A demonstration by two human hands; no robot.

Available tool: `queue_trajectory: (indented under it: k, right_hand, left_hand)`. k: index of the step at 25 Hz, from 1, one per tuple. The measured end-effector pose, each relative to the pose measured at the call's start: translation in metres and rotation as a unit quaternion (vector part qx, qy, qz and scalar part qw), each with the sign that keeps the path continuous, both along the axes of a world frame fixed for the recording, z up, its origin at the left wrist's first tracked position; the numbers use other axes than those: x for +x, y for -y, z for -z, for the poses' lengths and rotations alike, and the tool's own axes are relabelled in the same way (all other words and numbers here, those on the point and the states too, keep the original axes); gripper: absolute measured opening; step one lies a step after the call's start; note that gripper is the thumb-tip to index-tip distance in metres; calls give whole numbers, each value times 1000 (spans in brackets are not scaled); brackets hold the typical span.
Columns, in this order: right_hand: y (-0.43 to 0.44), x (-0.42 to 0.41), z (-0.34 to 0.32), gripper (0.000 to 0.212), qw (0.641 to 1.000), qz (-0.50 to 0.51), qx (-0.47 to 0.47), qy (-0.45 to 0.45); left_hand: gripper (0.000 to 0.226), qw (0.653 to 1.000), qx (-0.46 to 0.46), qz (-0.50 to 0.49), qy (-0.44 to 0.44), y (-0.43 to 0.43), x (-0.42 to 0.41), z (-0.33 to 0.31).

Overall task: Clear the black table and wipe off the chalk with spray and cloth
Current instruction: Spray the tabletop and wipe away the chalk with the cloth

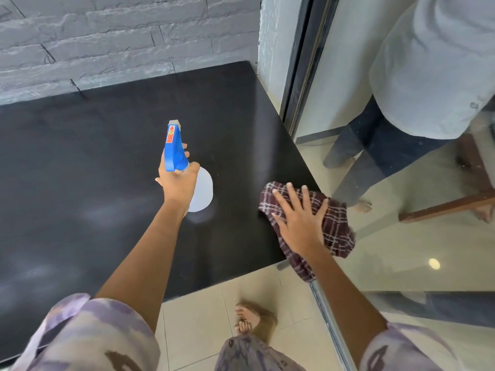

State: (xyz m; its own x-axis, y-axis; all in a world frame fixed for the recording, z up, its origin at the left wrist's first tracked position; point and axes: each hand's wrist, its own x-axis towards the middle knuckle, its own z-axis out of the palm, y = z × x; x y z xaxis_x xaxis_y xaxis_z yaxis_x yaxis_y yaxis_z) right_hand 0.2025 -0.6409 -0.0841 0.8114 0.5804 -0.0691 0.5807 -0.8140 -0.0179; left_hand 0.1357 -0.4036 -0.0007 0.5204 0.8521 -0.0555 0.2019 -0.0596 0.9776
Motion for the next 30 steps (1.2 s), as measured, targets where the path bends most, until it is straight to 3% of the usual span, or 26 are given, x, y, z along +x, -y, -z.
queue_trajectory:
  k: [6,8,11,14,17,20,24,27,30]
  right_hand:
    - [-17,-126,10,79,972,-227,46,-29]
    - [12,-117,8,79,977,-203,59,-27]
    - [46,-58,2,67,998,-32,50,-7]
    - [27,-16,-4,56,994,101,18,-40]
    - [-26,-35,-3,58,997,58,19,-42]
    - [-55,-91,1,62,994,-94,42,-48]
    - [-26,-131,-3,76,962,-261,15,-78]
    - [4,-121,-11,63,973,-208,29,-95]
    - [7,-113,-30,47,969,-103,103,-199]
  left_hand:
    - [41,1000,-17,-19,-17,2,-2,0]
    - [41,999,-25,-16,-11,2,-2,-1]
    - [43,1000,-24,2,-2,1,-2,-3]
    - [42,1000,-28,10,8,1,-7,-7]
    - [39,999,-29,-26,34,8,-24,-8]
    - [40,997,-24,-60,46,17,-49,-11]
    - [41,996,-24,-82,18,29,-91,-14]
    - [36,995,-8,-104,2,34,-129,-16]
    - [34,990,-8,-139,-3,38,-163,-20]
